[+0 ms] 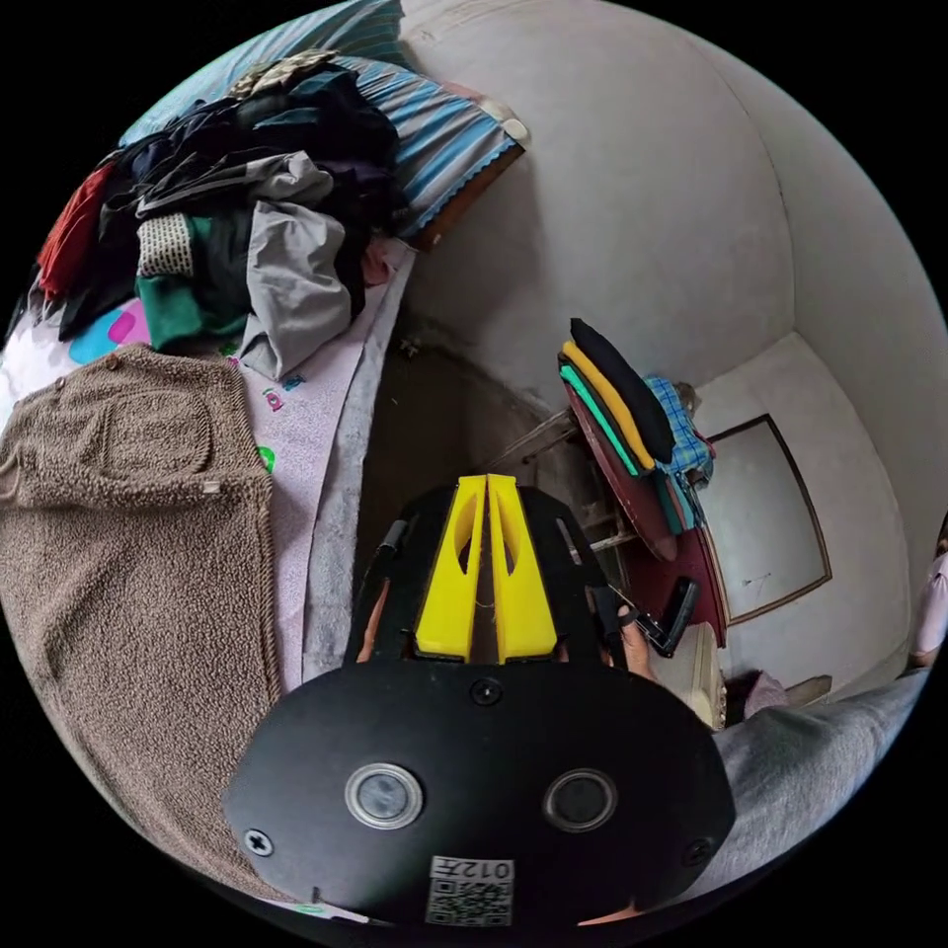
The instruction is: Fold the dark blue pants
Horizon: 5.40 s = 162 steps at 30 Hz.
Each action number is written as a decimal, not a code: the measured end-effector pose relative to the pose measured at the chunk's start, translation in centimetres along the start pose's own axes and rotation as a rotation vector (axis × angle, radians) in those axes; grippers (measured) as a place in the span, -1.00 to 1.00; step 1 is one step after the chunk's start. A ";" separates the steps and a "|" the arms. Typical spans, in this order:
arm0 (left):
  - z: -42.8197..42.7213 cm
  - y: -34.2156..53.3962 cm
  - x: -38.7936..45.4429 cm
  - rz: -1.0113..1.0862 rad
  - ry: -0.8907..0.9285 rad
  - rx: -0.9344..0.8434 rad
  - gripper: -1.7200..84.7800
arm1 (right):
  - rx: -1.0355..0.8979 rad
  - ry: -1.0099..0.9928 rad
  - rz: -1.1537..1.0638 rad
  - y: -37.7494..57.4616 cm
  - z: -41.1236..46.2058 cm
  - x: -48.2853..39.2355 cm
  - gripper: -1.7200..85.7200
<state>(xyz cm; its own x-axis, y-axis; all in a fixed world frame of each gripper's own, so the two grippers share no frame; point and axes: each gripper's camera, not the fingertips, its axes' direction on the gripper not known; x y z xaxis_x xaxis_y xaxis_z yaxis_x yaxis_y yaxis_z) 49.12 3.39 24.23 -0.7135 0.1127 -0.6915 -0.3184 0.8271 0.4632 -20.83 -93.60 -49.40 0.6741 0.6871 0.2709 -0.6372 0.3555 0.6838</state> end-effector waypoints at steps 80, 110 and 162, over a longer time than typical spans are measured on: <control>-18.9 -5.9 -31.0 0.041 1.408 0.888 -0.95 | -0.342 -0.093 -0.289 16.5 89.3 -16.0 -0.98; -21.6 -9.6 -29.6 -0.210 1.395 0.934 -0.95 | -0.302 0.115 -0.299 9.0 113.7 8.3 -0.98; -12.1 -8.1 -20.0 -0.228 1.501 0.662 -0.95 | -0.190 0.183 -0.077 16.7 98.5 9.8 -0.98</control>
<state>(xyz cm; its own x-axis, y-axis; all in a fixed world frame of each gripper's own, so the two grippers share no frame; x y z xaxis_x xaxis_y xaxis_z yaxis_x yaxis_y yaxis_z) 58.46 -12.23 41.02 -0.7450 -0.3085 0.5914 -0.4708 0.8713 -0.1386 11.95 -143.33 31.38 0.6557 0.7503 0.0847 -0.6571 0.5117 0.5535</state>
